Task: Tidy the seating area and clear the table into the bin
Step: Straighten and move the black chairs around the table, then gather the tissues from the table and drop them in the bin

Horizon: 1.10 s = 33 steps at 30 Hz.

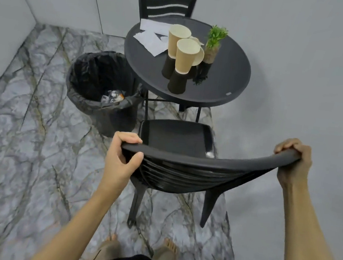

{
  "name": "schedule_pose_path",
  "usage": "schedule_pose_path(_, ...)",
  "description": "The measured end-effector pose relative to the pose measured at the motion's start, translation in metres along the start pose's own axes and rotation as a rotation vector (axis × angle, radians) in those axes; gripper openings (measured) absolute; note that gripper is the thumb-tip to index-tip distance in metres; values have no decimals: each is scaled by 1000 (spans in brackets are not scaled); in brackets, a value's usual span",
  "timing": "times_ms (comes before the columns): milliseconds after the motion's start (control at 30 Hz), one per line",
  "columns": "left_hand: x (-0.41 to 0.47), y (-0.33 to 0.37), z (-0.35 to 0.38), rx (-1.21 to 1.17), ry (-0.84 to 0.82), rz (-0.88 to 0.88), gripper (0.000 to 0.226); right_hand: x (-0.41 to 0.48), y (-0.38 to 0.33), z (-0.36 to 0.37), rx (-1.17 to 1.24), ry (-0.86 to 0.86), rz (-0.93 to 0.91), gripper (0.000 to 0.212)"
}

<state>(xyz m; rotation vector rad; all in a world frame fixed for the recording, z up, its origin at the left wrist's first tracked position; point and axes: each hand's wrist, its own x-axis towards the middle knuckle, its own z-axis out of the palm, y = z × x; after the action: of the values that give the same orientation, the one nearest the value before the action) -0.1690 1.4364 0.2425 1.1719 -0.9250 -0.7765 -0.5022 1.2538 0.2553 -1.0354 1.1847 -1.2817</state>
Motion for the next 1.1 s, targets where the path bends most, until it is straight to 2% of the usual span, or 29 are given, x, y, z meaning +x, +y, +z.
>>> schedule_pose_path(67,-15,-5,23,11,-33,-29,24,0,2,-19,-5,-8,25,31)
schedule_pose_path(400,-73,-18,32,16,33,-97,17,-25,20,-84,-77,-306,90,32)
schedule_pose_path(500,-72,-13,30,94,21,-133,17,-21,2,-83,-308,-435,61,30)
schedule_pose_path(633,-64,4,23,216,-41,-192,17,-5,-34,-62,-726,-711,62,31)
schedule_pose_path(700,-55,14,10,300,-12,-205,20,4,-47,-34,-844,-817,91,24)
schedule_pose_path(800,-39,29,-21,464,127,-266,31,10,-55,38,-865,-952,46,19)
schedule_pose_path(933,-30,41,-70,746,193,-394,62,-8,-33,163,-899,-1184,-10,42)
schedule_pose_path(1100,-25,32,-140,961,114,-593,75,-54,38,297,-1081,-1508,22,66)
